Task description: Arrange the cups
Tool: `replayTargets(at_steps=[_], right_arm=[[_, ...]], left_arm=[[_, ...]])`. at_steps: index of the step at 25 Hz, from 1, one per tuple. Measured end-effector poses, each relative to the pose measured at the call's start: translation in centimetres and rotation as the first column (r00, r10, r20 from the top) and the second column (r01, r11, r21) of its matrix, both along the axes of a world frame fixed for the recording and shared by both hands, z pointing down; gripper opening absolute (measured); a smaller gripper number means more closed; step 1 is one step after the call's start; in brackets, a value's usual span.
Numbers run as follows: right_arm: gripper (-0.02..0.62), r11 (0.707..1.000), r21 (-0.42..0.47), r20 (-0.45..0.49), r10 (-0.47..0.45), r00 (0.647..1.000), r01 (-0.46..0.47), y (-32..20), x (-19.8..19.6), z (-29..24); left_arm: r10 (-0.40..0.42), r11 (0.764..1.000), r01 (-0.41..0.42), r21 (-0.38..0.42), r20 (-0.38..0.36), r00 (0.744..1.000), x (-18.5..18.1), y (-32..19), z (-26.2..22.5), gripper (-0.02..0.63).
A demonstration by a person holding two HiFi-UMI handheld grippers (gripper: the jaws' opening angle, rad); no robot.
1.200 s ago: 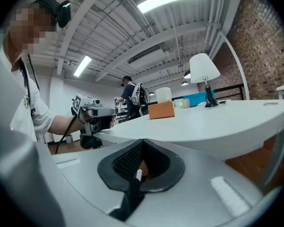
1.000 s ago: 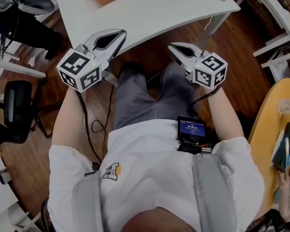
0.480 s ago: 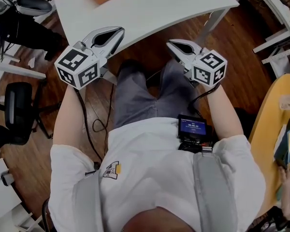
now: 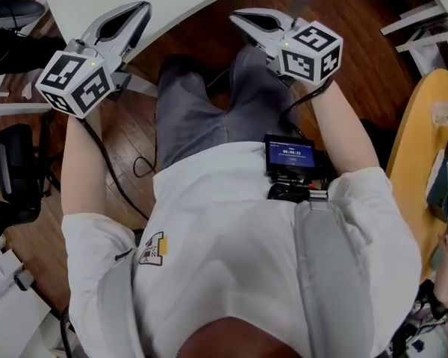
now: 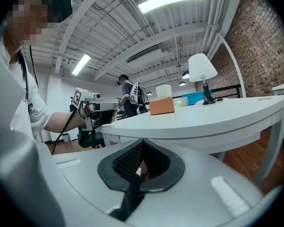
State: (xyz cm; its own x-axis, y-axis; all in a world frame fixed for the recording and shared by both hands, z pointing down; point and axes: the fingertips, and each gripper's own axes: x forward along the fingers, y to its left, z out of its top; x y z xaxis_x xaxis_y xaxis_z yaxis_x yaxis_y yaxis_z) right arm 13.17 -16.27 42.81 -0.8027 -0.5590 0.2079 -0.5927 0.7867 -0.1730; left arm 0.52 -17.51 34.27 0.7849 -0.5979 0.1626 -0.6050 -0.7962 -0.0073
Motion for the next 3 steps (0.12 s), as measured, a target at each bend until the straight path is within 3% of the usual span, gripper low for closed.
replayTargets(at_steps=[3], right_arm=[[-0.002,1.0,0.012,0.0,-0.003,1.0,0.003,-0.3,0.22,-0.36]], left_arm=[[-0.004,1.0,0.004,0.015,-0.01,1.0,0.35,-0.27,-0.28,0.0]])
